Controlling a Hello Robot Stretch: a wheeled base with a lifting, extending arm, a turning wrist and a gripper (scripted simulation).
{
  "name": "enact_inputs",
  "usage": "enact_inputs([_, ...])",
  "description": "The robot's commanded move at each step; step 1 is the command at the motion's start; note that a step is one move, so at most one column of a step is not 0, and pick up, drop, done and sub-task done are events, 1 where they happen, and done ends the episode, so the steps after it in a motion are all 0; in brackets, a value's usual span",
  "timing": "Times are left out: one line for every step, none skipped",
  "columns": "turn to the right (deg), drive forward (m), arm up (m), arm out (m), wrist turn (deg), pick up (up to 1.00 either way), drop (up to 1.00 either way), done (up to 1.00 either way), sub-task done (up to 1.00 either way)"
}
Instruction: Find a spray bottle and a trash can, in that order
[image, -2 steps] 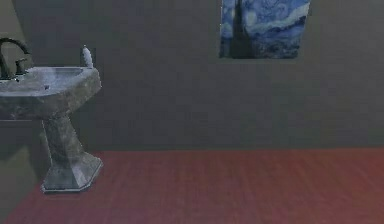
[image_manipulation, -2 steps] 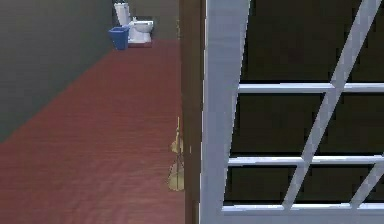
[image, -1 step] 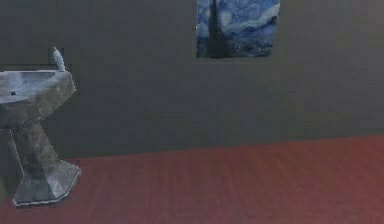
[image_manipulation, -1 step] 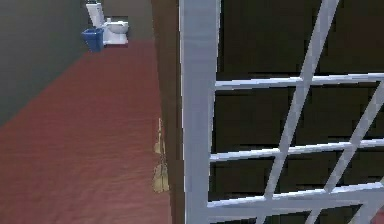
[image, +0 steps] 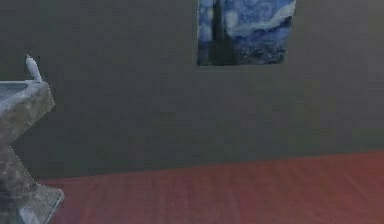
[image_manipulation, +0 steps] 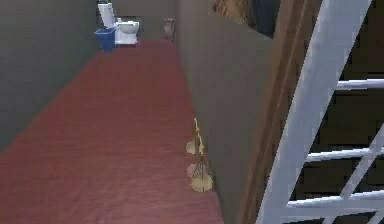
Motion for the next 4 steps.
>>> enact_inputs([45.0,0.00,0.00,0.00,0.0,0.00,0.00,0.00,0.00])
enact_inputs([9.0,0.00,0.00,0.00,0.0,0.00,0.00,0.00,0.00])
enact_inputs([0.0,0.75,0.00,0.00,0.0,0.00,0.00,0.00,0.00])
enact_inputs([24.0,0.00,0.00,0.00,0.0,0.00,0.00,0.00,0.00])
